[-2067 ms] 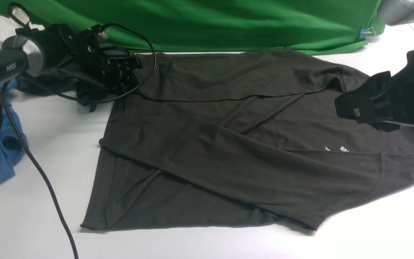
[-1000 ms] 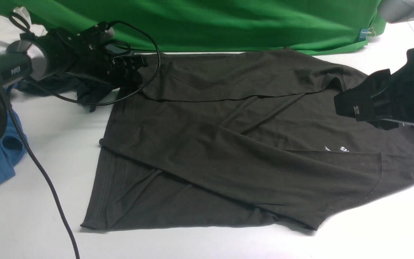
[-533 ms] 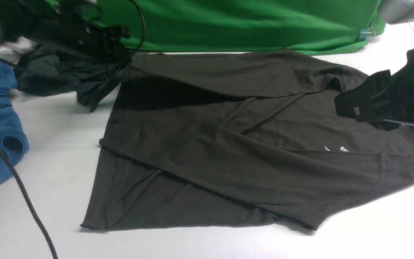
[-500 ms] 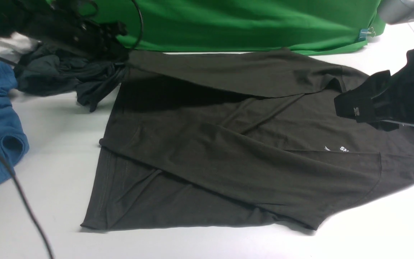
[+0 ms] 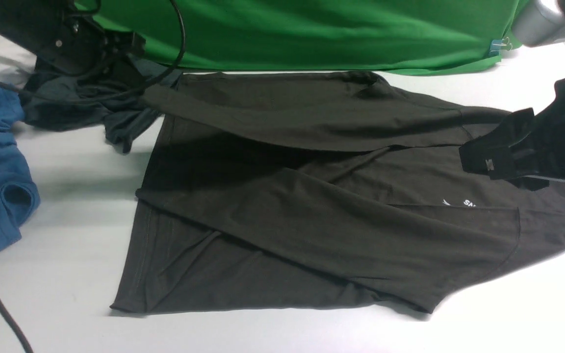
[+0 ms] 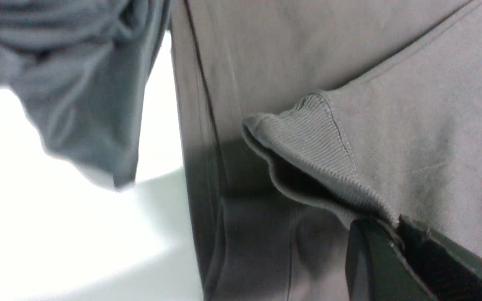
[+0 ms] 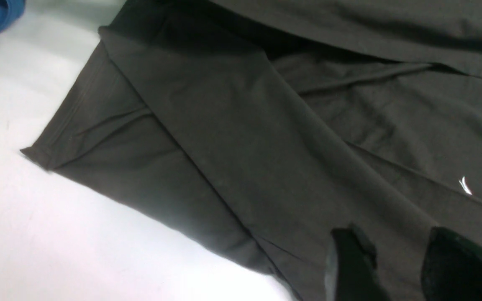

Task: Fold a long-sleeved shirt on a white desktop.
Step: 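Fold the left side of the dark shirt inward over its body with the left gripper, then grasp the near edge of the shirt at its hem and shoulder corners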

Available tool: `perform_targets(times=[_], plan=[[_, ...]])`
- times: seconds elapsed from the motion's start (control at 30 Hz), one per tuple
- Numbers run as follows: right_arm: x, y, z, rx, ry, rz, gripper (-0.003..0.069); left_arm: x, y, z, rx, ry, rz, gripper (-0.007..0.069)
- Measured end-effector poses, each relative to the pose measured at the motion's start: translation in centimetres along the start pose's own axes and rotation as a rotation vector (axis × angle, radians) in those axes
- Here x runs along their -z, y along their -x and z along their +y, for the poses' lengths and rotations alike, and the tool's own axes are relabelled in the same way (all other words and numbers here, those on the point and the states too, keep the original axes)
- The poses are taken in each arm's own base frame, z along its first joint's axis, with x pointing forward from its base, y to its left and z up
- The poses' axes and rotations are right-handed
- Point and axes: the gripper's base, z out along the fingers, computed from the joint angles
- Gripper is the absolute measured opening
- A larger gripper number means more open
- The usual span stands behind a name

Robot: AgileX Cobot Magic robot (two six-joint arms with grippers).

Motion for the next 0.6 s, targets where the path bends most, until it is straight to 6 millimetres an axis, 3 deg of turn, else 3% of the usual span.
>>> perform_targets(times=[0.3, 0.37, 0.5, 0.53, 0.6], plan=[[0.0, 0.0, 0.0, 0.020, 0.000, -0.001, 0.0242, -4.4, -4.5, 1.9, 0.080, 0.039, 0.124, 0.0067], [0.0, 0.0, 0.0, 0.026, 0.000, -0.003, 0.0242, -5.2, -5.3, 2.5, 0.101, 0.083, 0.150, 0.0111], [0.0, 0.1, 0.0, 0.040, 0.000, -0.012, 0.0242, -5.0, -6.2, 3.1, 0.136, 0.156, 0.220, 0.0265], [0.0, 0.1, 0.0, 0.041, -0.001, -0.012, 0.0242, -5.0, -6.2, 3.1, 0.133, 0.158, 0.225, 0.0274], [0.0, 0.1, -0.1, 0.055, -0.006, -0.015, 0.0242, -4.4, -7.0, 3.1, 0.159, 0.179, 0.304, 0.0380]])
